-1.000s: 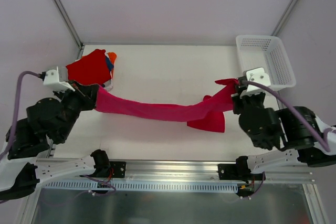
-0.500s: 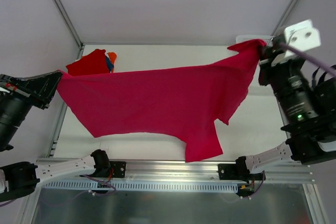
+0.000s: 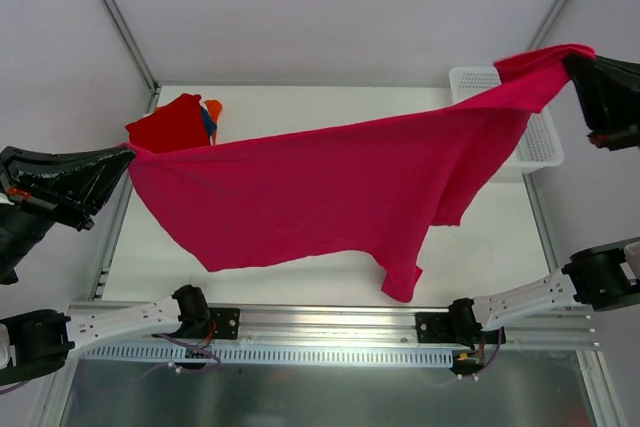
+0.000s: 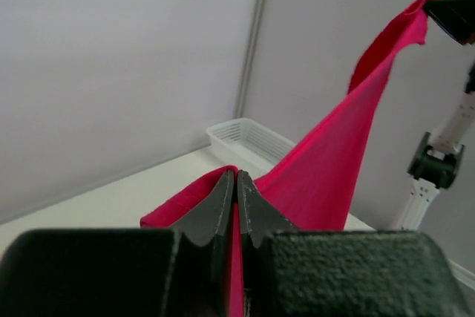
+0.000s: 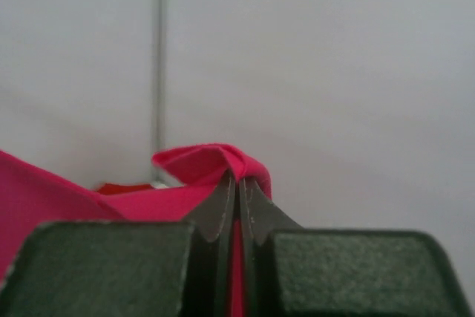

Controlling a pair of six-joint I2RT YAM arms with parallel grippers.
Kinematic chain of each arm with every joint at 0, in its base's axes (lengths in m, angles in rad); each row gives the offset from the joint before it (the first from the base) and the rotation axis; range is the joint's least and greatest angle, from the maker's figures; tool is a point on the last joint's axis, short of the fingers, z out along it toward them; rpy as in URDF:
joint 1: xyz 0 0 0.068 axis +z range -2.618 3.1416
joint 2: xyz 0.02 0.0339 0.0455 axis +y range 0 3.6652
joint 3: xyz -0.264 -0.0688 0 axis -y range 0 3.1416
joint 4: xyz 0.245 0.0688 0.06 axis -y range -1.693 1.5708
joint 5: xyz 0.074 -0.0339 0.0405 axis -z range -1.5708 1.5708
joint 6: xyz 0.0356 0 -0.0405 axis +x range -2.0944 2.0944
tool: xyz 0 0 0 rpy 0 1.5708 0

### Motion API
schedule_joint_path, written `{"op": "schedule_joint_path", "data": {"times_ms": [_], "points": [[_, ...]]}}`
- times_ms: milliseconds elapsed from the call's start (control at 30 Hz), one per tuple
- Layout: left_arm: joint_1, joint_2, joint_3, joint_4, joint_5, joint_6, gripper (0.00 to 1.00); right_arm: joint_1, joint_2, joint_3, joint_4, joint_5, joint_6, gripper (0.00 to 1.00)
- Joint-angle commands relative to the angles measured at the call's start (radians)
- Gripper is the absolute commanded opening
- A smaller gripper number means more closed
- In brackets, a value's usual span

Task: Fold and stack the t-shirts
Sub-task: Flatten out the tshirt

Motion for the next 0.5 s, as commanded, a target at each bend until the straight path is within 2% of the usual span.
{"op": "schedule_joint_path", "data": {"times_ms": [0,33,67,133,200,267,367,467], "points": [[-0.004,-0.073,-0.028,0.096,0.197,0.061,0.00,-0.026,-0.066,0.163,-0.388,-0.426,0.434,0.00],[-0.003,-0.088,-0.037,0.110,0.220,0.064,0.00,-0.040,-0.093,0.154,-0.413,-0.580,0.466,0.00],[-0.004,-0.119,-0.048,0.119,0.245,0.067,0.00,-0.078,-0.128,0.067,-0.392,-0.670,0.483,0.00],[-0.004,-0.141,-0.065,0.149,0.312,0.081,0.00,-0.129,-0.225,-0.045,-0.266,-0.819,0.509,0.01],[-0.004,-0.156,-0.068,0.168,0.355,0.102,0.00,-0.239,-0.224,-0.065,-0.262,-0.849,0.512,0.01],[-0.004,-0.150,-0.066,0.185,0.404,0.125,0.00,-0.347,-0.158,-0.015,-0.347,-0.872,0.472,0.01],[-0.003,-0.110,-0.082,0.194,0.368,0.161,0.00,-0.432,-0.103,0.005,-0.401,-0.835,0.397,0.00],[-0.004,-0.030,-0.123,0.235,0.242,0.217,0.00,-0.436,-0.092,-0.111,-0.241,-0.552,0.299,0.01]]}}
